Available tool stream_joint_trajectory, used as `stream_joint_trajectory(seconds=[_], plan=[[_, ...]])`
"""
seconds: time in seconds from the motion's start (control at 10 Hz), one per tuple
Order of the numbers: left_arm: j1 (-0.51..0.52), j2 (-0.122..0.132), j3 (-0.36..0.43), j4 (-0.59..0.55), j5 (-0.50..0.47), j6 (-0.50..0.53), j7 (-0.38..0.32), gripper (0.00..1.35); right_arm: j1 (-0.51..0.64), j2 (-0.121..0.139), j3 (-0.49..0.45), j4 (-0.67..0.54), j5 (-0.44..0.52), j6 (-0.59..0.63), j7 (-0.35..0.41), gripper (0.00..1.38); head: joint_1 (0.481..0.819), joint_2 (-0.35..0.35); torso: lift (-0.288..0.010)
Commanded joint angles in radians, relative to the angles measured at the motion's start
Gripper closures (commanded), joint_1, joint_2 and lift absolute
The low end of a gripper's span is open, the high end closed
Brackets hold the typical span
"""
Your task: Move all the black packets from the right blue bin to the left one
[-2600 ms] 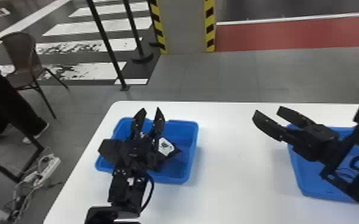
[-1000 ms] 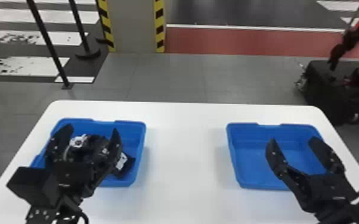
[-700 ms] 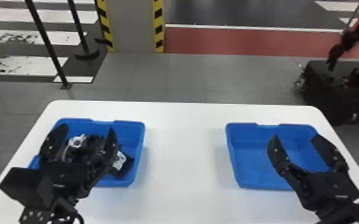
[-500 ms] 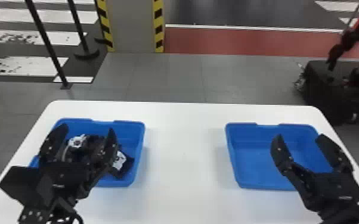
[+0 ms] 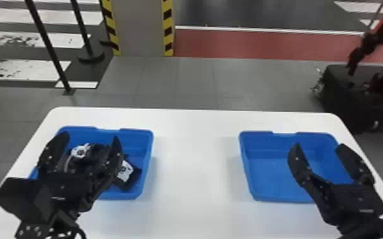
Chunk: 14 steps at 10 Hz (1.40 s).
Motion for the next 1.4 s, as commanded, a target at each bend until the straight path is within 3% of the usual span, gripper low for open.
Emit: stream_joint_trajectory(seconds=[0.0, 1.3], plan=[[0.000, -0.003, 0.001, 0.000, 0.000, 0.000, 0.000, 0.09, -0.004, 0.000, 0.000, 0.006, -0.003, 0.000, -0.001, 0.17, 0.695, -0.016, -0.110], [-0.007, -0.003, -0.005, 0.000, 0.009, 0.022, 0.000, 0.10, -0.009, 0.000, 0.000, 0.011, -0.011, -0.017, 0.000, 0.17, 0.695, -0.021, -0.110]])
